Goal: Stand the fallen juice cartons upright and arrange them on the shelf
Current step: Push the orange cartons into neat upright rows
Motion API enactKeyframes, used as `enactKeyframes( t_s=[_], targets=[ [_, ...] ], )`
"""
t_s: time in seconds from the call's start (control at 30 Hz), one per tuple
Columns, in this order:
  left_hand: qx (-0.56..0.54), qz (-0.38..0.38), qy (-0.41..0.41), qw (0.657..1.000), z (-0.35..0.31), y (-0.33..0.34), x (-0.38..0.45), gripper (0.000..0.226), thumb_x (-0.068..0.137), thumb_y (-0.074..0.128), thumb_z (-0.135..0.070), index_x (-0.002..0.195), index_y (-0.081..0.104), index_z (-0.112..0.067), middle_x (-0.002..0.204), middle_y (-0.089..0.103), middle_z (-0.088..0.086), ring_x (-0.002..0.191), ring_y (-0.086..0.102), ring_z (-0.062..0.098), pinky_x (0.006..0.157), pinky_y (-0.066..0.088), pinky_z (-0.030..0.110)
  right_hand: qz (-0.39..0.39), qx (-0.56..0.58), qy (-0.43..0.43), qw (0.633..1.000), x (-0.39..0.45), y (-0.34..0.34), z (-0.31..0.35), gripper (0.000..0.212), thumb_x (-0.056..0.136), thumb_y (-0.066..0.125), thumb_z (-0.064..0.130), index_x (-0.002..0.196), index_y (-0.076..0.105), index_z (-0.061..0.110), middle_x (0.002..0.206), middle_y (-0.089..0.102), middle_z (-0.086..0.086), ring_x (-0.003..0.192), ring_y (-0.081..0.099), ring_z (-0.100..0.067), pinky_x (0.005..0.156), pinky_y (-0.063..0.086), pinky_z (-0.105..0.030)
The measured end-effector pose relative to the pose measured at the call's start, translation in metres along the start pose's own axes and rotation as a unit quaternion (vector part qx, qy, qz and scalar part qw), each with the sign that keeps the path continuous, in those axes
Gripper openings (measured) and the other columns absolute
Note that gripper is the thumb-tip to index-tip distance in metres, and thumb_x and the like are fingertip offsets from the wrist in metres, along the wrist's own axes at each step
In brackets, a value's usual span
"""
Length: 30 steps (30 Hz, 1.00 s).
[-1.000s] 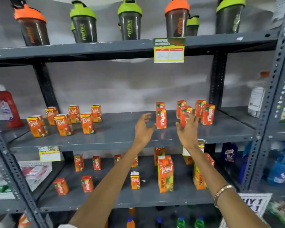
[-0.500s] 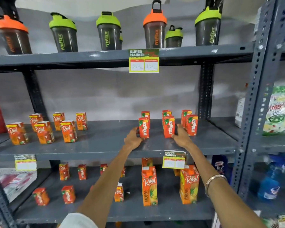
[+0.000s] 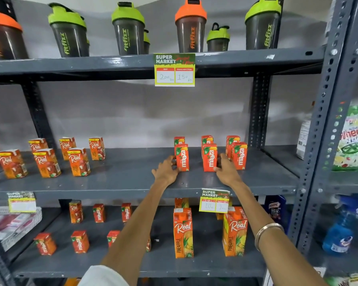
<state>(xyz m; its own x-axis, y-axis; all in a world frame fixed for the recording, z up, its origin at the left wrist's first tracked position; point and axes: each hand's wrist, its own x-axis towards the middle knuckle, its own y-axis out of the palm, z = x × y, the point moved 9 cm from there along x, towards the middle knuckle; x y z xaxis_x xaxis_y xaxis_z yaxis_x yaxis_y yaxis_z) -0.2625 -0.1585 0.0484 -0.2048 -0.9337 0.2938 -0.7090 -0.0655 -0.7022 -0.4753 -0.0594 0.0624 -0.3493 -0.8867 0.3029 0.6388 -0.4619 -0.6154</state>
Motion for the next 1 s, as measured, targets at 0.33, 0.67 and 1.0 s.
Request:
enactKeyframes(
  t_s=[0.33, 0.67, 1.0],
  targets=[
    [-0.023, -0.012, 0.011, 1.0, 0.0024, -0.0036, -0.0065, 0.043, 0.094, 0.061, -0.032, 0.135, 0.049, -0.027, 0.132, 0.064, -0.002, 0.129, 0.052, 0.025, 0.111, 0.02, 0.054, 0.006, 0.013, 0.001, 1.0, -0.0018, 0.0006, 0.0004, 0.042, 0.093, 0.061, 0.011, 0.131, 0.043, 0.011, 0.139, 0.057, -0.012, 0.127, 0.057, -0.033, 0.106, 0.043, -0.048],
    [-0.001, -0.019, 0.012, 1.0, 0.0038, -0.0012, -0.0054, 0.044, 0.096, 0.058, -0.031, 0.139, 0.047, -0.026, 0.136, 0.062, 0.0, 0.129, 0.052, 0.026, 0.113, 0.02, 0.053, -0.005, 0.006, -0.008, 1.0, 0.0035, 0.0061, -0.003, 0.043, 0.092, 0.062, 0.012, 0.131, 0.043, 0.014, 0.136, 0.059, -0.011, 0.124, 0.059, -0.032, 0.105, 0.046, -0.053],
    [0.021, -0.022, 0.009, 1.0, 0.0039, -0.0016, -0.0062, 0.046, 0.095, 0.059, -0.033, 0.138, 0.045, -0.027, 0.136, 0.061, 0.001, 0.128, 0.053, 0.027, 0.113, 0.022, 0.054, -0.011, -0.015, -0.014, 1.0, 0.0024, 0.006, -0.001, 0.042, 0.093, 0.061, 0.013, 0.131, 0.043, 0.013, 0.137, 0.059, -0.011, 0.124, 0.059, -0.033, 0.103, 0.046, -0.049]
  ],
)
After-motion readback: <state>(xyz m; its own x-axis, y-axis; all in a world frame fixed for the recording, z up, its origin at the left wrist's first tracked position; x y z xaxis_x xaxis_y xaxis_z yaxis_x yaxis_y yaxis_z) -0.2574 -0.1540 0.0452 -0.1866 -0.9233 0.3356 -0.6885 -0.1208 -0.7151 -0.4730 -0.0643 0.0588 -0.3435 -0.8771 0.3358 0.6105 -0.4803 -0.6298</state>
